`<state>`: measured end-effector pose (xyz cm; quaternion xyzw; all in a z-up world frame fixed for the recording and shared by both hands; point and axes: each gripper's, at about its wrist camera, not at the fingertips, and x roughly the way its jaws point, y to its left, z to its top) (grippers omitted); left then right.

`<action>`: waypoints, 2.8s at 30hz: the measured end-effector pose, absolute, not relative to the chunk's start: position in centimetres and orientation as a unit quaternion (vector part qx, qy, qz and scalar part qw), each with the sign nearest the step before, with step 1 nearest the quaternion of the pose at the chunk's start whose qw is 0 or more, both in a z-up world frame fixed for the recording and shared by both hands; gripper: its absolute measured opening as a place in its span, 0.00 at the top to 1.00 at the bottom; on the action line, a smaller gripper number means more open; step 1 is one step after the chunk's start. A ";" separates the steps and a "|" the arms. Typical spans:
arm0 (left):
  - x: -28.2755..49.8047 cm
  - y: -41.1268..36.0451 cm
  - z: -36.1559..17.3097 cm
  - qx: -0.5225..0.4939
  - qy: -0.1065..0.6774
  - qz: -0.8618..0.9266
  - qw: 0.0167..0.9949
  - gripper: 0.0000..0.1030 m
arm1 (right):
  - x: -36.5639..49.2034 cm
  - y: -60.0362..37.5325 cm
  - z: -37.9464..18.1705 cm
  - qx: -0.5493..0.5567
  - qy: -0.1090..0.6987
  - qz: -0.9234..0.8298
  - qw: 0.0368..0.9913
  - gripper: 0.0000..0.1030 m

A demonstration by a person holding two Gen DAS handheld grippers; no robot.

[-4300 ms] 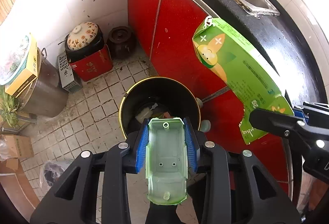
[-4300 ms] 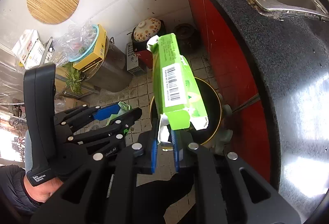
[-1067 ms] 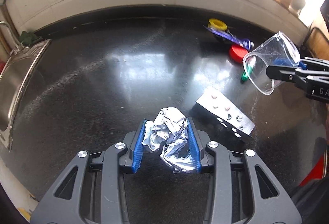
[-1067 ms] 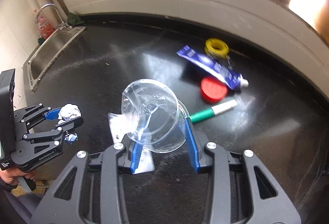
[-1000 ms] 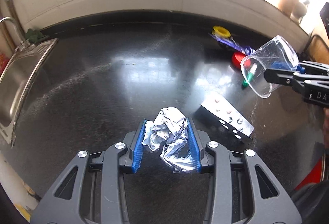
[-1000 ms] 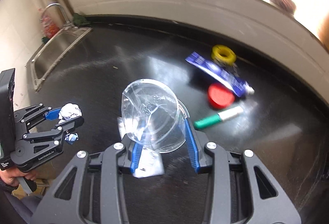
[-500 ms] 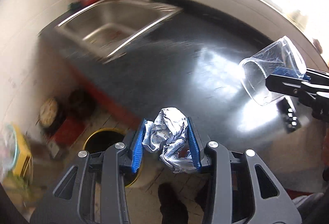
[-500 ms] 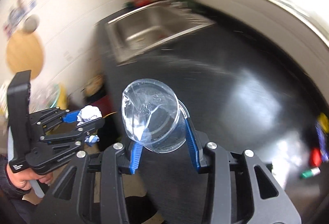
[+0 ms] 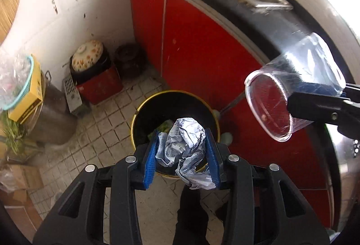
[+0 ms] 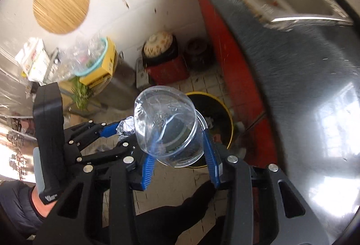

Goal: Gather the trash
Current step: 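Carry foil and clear cup over the bin, then open both tools over the bin to drop foil and cup, then return both tools to the countertop, then grasp the pill blister pack with the left tool while the right tool grasps the green marker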

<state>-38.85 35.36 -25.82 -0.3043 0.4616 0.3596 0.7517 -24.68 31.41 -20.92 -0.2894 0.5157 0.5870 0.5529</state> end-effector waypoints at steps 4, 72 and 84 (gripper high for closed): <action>-39.5 36.1 -27.7 -0.319 0.461 0.361 0.745 0.63 | -25.5 33.5 -23.2 -0.318 0.518 0.577 0.545 0.61; 3.4 1.0 -20.6 -0.065 0.579 -0.015 0.812 0.11 | 12.7 -19.1 -15.5 0.002 0.556 0.125 0.821 0.21; 3.9 -0.8 -22.0 -0.037 0.573 0.032 0.818 0.23 | 17.1 -15.6 -20.5 -0.073 0.576 0.078 0.810 0.31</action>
